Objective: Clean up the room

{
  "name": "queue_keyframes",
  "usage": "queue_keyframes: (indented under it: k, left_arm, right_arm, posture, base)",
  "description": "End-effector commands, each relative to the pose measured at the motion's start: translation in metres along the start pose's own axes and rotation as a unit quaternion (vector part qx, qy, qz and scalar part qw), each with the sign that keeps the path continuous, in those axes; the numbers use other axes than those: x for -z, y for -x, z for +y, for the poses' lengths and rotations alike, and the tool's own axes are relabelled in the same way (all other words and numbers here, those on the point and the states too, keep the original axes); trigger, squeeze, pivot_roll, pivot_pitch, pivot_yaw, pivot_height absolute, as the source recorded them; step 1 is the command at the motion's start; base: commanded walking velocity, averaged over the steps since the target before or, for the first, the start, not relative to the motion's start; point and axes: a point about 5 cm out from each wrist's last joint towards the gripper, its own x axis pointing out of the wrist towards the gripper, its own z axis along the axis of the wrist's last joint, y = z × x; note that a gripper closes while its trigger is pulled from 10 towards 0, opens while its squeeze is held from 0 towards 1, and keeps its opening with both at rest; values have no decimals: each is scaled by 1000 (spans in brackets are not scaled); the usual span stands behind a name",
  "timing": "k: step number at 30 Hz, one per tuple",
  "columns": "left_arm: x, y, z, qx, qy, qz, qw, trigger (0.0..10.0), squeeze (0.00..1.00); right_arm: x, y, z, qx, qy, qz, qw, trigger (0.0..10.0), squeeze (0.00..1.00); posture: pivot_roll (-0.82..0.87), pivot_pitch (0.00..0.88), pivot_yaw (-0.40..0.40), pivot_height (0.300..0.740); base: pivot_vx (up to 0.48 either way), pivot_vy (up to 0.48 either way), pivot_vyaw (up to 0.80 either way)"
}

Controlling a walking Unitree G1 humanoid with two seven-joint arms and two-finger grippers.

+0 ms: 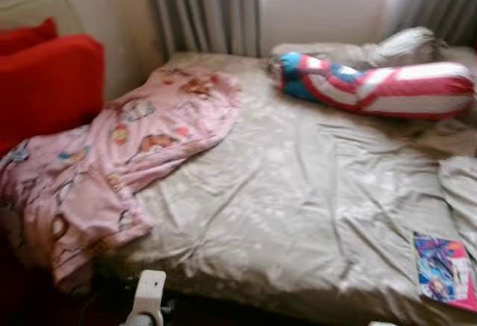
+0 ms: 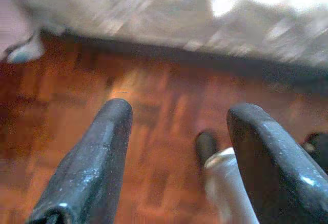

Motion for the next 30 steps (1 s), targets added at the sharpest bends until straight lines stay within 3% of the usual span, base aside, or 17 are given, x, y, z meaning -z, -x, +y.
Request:
queue_keyframes:
  k: [1,12,30]
  left_arm:
    - [-3,-1,-7,9,-3,-4,1000,10000,0]
    - [0,0,-9,9,-1,1,1000,10000,0]
    - [4,0,-5,6,2,10,1000,10000,0]
  right_arm:
    - [4,2,-9,11,0,6,1000,10000,0]
    - [-24,-6,5,1,4,-15,1000,10000,0]
    - [-23,-6,5,1,6,-14,1000,10000,0]
  posture:
    - [-71,22,12,726]
    - [-69,27,11,726]
    - [-68,27,10,726]
  base:
    - [0,480,0]
    - [0,480,0]
    - [0,480,0]
